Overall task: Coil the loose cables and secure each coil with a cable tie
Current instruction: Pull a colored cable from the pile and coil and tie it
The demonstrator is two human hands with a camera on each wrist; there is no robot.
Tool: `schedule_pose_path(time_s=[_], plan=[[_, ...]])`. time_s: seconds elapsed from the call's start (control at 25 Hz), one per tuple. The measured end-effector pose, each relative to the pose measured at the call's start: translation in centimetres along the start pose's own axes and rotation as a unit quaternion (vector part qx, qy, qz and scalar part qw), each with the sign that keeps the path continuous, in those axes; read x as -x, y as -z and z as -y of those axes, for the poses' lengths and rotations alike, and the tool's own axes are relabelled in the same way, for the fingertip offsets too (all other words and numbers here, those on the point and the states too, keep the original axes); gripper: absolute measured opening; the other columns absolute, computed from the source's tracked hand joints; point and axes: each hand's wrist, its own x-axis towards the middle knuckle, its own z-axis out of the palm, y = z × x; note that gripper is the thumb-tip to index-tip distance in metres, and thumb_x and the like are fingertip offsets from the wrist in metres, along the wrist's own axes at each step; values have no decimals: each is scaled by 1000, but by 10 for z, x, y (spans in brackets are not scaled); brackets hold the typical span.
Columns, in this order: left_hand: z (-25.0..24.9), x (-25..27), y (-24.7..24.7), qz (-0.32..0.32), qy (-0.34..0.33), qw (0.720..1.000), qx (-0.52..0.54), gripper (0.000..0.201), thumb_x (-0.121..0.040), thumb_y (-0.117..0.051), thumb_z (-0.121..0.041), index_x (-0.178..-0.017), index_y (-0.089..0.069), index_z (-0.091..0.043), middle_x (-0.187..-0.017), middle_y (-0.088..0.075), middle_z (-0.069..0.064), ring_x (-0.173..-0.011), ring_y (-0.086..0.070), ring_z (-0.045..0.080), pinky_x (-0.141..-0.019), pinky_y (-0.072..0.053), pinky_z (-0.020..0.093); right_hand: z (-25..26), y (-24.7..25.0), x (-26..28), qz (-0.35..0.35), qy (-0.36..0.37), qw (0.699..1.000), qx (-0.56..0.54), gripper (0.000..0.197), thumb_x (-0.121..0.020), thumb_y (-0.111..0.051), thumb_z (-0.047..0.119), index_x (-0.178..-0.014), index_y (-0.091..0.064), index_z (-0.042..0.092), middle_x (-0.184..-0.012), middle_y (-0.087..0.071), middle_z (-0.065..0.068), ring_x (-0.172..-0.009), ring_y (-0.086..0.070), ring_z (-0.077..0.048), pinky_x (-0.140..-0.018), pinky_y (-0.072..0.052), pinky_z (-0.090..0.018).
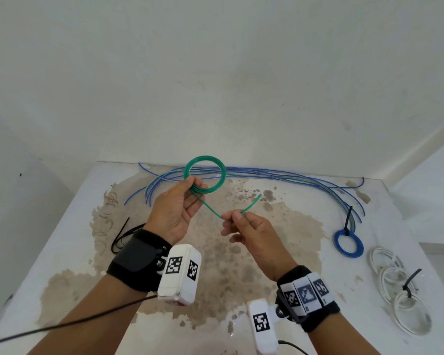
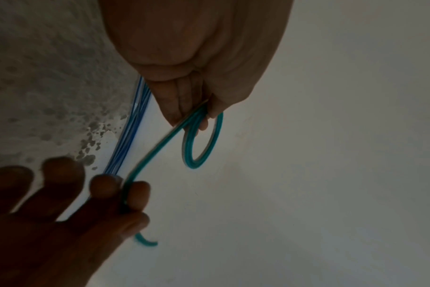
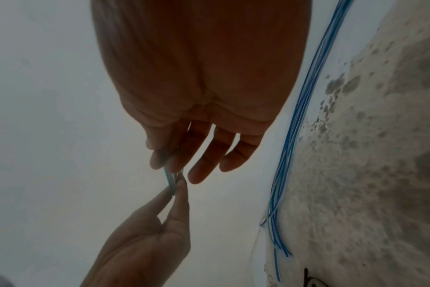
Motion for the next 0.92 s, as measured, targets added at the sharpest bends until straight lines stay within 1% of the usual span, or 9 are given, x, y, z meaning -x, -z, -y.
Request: schedule_pose_path(time_s=[0.04,0.08,0.16,0.24,0.32,0.44,0.6,0.76,0.92], plan=[[0,0,0,4,-3,1000,-7,17,-101,-56,-22,-90,-68,-17,-84,-74,-2,-82,-72,6,-70,-57,19,-1,1,0,-3,-8,1000,-6,28,-95,-54,37,-96,-74,18,-86,-69,0,-82,-68,-15,-71,-51,-25],[1,1,1,10,-6,1000,-20,17,-101,-56,-23,-91,-68,-17,-85,-74,-2,-83,-72,6,-73,-57,20,0,1,-1,-19,-18,1000,-17,27,-99,-51,35,-95,-72,18,-85,-66,-1,-81,-68,-15,-69,-51,-25],[4,5,1,30,-10,998,-53,13,-99,-58,-24,-97,-70,-17,-89,-74,-2,-88,-72,9,-82,-57,25,4,1,-7,-78,-30,996,-30,28,-105,-47,33,-97,-69,18,-91,-62,-2,-78,-66,-14,-67,-51,-26],[9,9,2,50,-5,995,-84,15,-96,-62,-24,-104,-71,-14,-96,-76,1,-91,-73,12,-86,-57,27,10,3,-11,-130,-23,991,-28,27,-106,-48,35,-109,-72,24,-96,-64,3,-79,-66,-13,-67,-52,-28],[11,13,2,65,3,993,-101,19,-94,-65,-24,-108,-71,-13,-101,-77,4,-93,-73,13,-85,-58,26,16,3,-14,-133,-22,990,-31,27,-105,-51,37,-117,-73,27,-96,-68,8,-79,-67,-12,-67,-53,-29],[12,15,5,85,16,990,-111,23,-93,-65,-23,-112,-70,-12,-104,-77,6,-95,-74,14,-82,-60,25,20,6,-13,-132,-38,991,-7,25,-103,-56,34,-113,-75,22,-94,-73,6,-77,-67,-10,-66,-52,-27],[11,16,10,100,28,987,-125,26,-91,-65,-25,-114,-71,-15,-101,-77,4,-93,-74,13,-77,-60,23,19,9,-12,-136,-51,989,10,21,-101,-60,29,-106,-77,19,-86,-71,4,-73,-64,-9,-64,-52,-26],[11,16,8,86,22,987,-133,24,-92,-65,-28,-112,-73,-17,-97,-77,3,-89,-74,12,-72,-60,23,17,9,-12,-149,-47,988,17,20,-101,-61,26,-104,-77,16,-83,-69,4,-71,-61,-8,-63,-51,-26],[11,13,9,68,12,989,-129,19,-96,-62,-26,-108,-72,-14,-92,-75,1,-86,-74,12,-71,-59,23,22,6,-11,-131,-41,990,-5,22,-100,-62,28,-107,-77,13,-87,-69,1,-71,-60,-7,-63,-51,-25]])
